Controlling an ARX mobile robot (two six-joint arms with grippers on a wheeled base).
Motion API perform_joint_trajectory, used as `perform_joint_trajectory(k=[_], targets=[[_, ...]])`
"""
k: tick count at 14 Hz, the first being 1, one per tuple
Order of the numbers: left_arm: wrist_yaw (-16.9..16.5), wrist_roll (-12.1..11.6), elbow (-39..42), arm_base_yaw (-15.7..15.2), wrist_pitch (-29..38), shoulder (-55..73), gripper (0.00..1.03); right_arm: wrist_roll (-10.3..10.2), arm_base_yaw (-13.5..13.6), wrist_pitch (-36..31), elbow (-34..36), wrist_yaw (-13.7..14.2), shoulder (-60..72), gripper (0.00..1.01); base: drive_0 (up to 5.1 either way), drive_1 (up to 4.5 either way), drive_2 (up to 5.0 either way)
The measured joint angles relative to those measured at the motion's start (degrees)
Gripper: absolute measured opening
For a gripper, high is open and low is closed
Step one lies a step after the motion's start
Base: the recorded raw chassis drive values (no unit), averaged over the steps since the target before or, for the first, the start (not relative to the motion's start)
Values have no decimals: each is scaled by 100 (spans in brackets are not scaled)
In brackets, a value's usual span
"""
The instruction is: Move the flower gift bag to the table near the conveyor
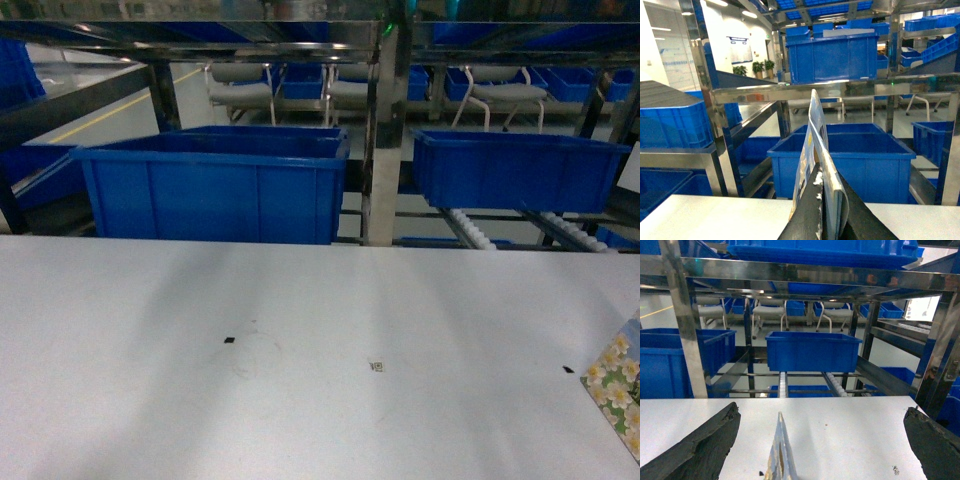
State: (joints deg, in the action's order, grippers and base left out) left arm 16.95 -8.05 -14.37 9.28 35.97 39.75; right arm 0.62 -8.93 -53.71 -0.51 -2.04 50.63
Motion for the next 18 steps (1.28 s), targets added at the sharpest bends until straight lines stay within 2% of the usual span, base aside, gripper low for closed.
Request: perform_joint_trajectory(k=[5, 9, 10, 12, 13, 14, 18], targets=[[0, 0, 0, 0, -2, 0, 2, 9, 251, 813, -4, 94, -1054, 98, 0, 0, 0], [-2, 0, 0, 0, 2, 0, 2, 7, 251, 868, -4, 122, -1025, 98, 0, 0, 0], [-140, 11, 24, -162, 94, 28, 2, 7, 251, 870, -4, 122, -1023, 98, 0, 0, 0], [-155, 52, 160, -474, 291, 216, 2, 7, 251, 868, -4, 122, -1023, 98, 0, 0, 0], [-131, 52, 173, -522, 503, 426, 2, 7, 249, 868, -4, 122, -1025, 98, 0, 0, 0], [-129, 50, 173, -505, 654, 592, 2, 7, 249, 870, -4, 122, -1023, 98, 0, 0, 0], [380, 0, -7, 229, 1368, 1685, 2, 7, 251, 868, -4, 122, -1023, 98, 0, 0, 0]])
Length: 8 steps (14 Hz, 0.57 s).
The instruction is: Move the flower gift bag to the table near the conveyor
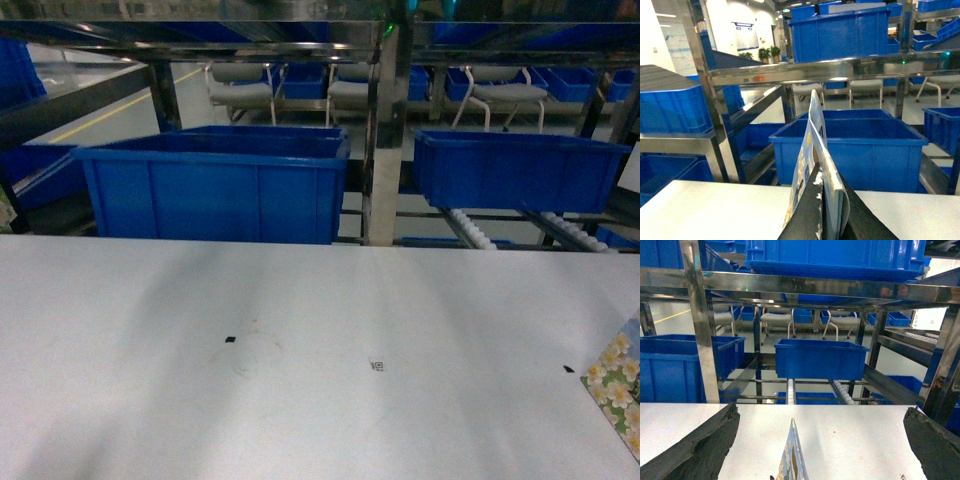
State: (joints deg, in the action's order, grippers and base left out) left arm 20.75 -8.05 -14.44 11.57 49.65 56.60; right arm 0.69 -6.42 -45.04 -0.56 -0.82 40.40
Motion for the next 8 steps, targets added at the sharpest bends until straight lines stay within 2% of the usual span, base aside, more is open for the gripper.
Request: perform_joint_trajectory(k=[4, 6, 8], targets=[[686, -42, -216, 935, 802, 1270, 2, 0, 0, 0, 0, 0, -2, 98, 0, 0, 0], [824, -28, -435, 1047, 1362, 2028, 2, 0, 0, 0, 0, 0, 0, 98, 0, 0, 0], [859, 107, -730, 905, 2002, 2983, 2, 0, 0, 0, 0, 0, 0, 98, 0, 0, 0]])
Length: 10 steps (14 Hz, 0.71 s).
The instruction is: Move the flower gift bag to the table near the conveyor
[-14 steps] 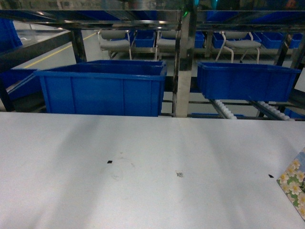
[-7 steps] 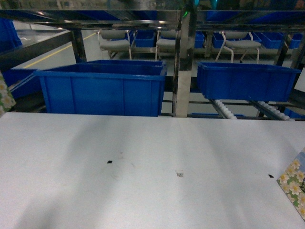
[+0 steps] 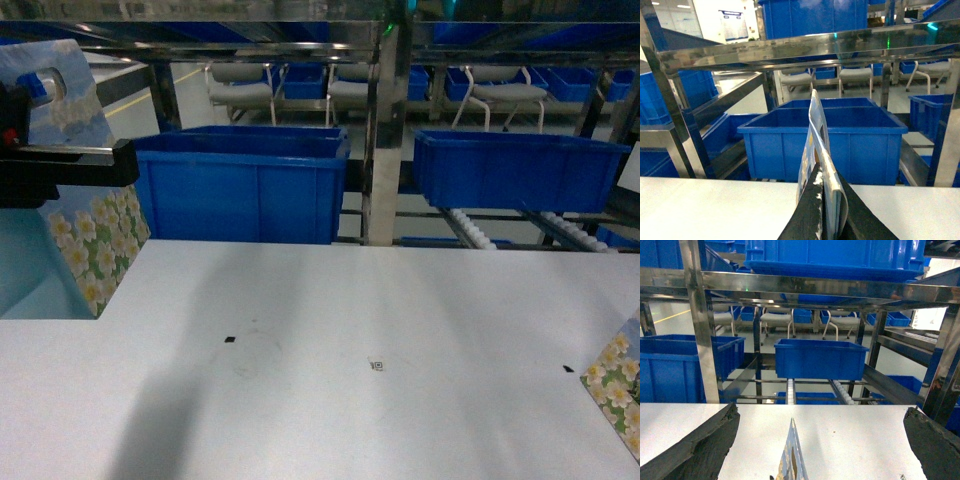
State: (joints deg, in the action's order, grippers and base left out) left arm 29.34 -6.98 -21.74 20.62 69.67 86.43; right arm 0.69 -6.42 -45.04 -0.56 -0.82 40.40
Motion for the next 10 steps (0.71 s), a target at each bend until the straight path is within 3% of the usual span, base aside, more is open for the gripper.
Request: perform_joint_trajectory(k=[2, 7, 10], targets=[[-11, 129, -256, -179, 378, 636, 2, 0, 0, 2, 0, 0, 0, 98, 0, 0, 0], [-542, 647, -929, -282, 393, 2131, 2, 0, -2, 0, 0, 0, -2, 98, 0, 0, 0], [-737, 787, -1056, -479, 361, 2653, 2, 0, 0, 0, 0, 0, 0, 98, 0, 0, 0]])
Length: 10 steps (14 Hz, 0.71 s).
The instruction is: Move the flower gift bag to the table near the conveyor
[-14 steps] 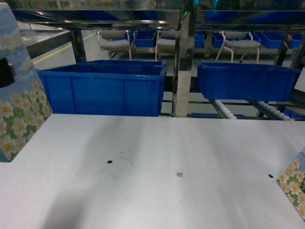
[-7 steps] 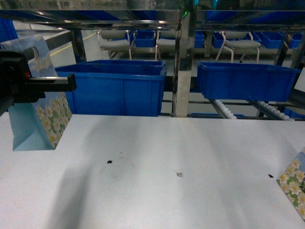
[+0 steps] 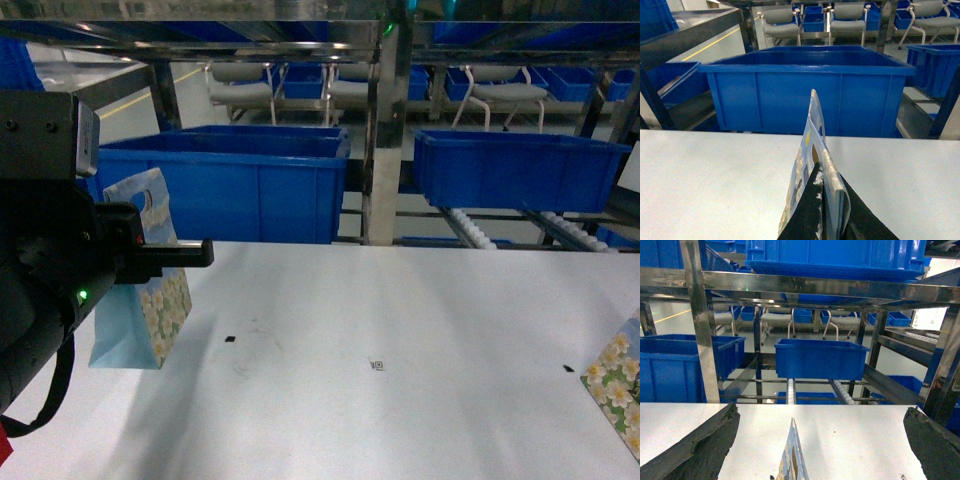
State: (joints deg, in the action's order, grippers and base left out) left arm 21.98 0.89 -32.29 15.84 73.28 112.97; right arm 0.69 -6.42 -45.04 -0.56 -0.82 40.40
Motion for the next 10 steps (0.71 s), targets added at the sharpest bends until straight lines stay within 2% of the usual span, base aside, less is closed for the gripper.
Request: perform_joint_trajectory(k=[1, 7, 9, 10], targets=[[-111, 52, -144, -85, 2, 175, 2, 0, 0, 2, 0, 0, 0, 98, 0, 0, 0], [-275, 157, -442, -190, 9, 415, 2, 0, 0, 0, 0, 0, 0, 98, 0, 0, 0], [-317, 175, -531, -101, 9, 444, 2, 0, 0, 2, 0, 0, 0, 98, 0, 0, 0], [-315, 195, -597, 37, 9, 444, 2, 0, 0, 2, 0, 0, 0, 98, 0, 0, 0]])
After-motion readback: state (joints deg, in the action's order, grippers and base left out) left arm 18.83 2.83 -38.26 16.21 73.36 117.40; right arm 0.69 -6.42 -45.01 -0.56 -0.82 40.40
